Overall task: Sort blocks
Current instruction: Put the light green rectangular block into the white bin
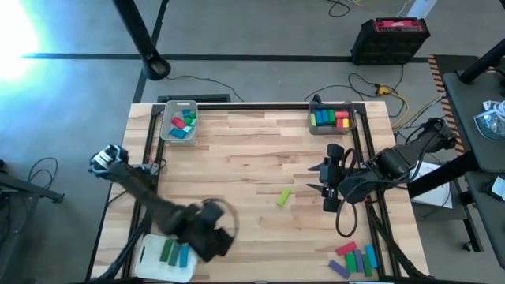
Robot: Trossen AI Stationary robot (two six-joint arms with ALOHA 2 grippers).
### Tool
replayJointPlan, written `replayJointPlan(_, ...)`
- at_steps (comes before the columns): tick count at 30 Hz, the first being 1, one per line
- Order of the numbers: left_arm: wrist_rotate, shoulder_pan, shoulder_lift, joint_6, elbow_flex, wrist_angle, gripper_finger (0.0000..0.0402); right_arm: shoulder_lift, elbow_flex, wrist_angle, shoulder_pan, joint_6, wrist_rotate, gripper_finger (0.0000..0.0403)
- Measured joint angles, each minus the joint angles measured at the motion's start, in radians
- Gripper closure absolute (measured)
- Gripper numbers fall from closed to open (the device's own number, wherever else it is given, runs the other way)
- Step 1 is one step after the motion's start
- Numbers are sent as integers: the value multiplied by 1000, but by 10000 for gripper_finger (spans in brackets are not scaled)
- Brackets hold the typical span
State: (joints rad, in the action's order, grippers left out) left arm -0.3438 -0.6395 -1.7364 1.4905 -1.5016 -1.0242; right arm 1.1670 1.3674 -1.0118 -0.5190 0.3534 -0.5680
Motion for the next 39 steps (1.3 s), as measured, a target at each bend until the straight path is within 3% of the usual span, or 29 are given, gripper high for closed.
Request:
replayJointPlan(8, -60, 232, -169, -396, -24, 309, 166, -9, 82, -84, 0, 82, -10, 188)
replayJointPlan(17, -75, 359, -355, -410, -101, 475, 117, -25, 175, -196, 29, 60, -35, 147)
replayJointPlan(22, -114, 385, -475, -418, -271, 435, 119, -37, 176, -211, 86, -45, -34, 116)
replayJointPlan(27, -118, 414, -633, -415, -497, 267, 119, -55, 177, -229, 112, -92, 30, 93)
replayJointPlan(35, -57, 446, -863, -384, -822, -37, 121, -99, 177, -340, 111, -66, 91, 96)
replayJointPlan(39, -8, 450, -882, -385, -832, -12, 131, -121, 176, -351, 111, -68, 101, 108)
